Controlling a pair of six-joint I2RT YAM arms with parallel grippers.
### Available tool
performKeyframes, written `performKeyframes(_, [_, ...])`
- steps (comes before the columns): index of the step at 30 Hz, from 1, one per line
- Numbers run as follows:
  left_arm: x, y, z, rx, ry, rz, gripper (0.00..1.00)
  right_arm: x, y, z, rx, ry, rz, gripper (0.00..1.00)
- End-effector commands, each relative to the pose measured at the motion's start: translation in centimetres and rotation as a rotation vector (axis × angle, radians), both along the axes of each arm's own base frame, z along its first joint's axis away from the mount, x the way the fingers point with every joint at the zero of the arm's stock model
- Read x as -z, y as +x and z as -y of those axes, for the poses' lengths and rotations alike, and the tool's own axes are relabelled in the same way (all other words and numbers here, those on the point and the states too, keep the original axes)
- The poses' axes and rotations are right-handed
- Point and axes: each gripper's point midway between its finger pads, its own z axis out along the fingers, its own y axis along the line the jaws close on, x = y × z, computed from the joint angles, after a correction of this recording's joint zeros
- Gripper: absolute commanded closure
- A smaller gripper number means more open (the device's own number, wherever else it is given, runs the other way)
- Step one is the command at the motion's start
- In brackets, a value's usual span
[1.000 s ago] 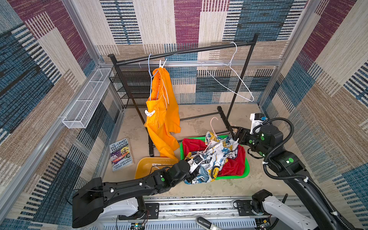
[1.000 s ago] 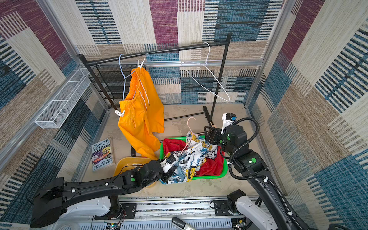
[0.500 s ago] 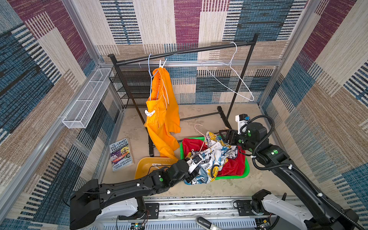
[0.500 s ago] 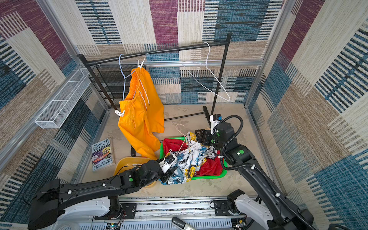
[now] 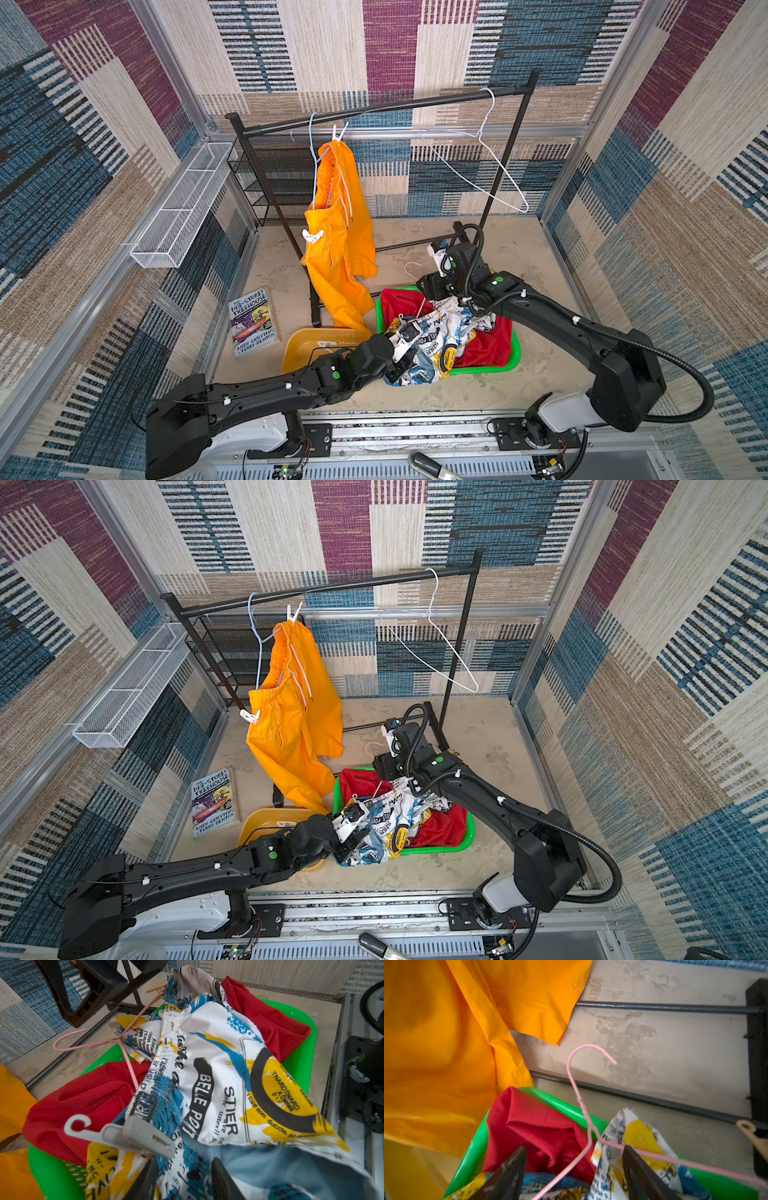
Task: Remove the clothespins securing shorts to the hanger
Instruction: Remove the clothespin from the hanger.
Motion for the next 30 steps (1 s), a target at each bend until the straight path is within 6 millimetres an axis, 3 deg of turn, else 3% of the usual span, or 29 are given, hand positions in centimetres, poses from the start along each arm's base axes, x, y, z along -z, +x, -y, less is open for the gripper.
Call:
performKeyframes(1, [0.1, -0.1, -0.1, -0.010, -0.015, -0.025, 0.55, -0.2, 1.9, -0.4, -0.047, -0.081, 0.090, 0.27])
performKeyframes(8, [0.0, -0.1, -0.4, -0.018, -0.013, -0.024, 0.56, 1.5, 3.1, -2.8, -0.155, -0.106, 0.065, 0.39])
performKeyframes(17, [0.2, -0.1, -0.4, -0.020, -0.015, -0.029, 0.56, 4.9, 4.2, -2.5, -0.154, -0.197, 0.030, 0.53])
performKeyframes(30, [0.5, -0.1, -0.6, -0.028, -0.013, -0.031, 0.56, 5.9, 5.7, -3.0, -0.167, -0.243, 0.048, 0.72])
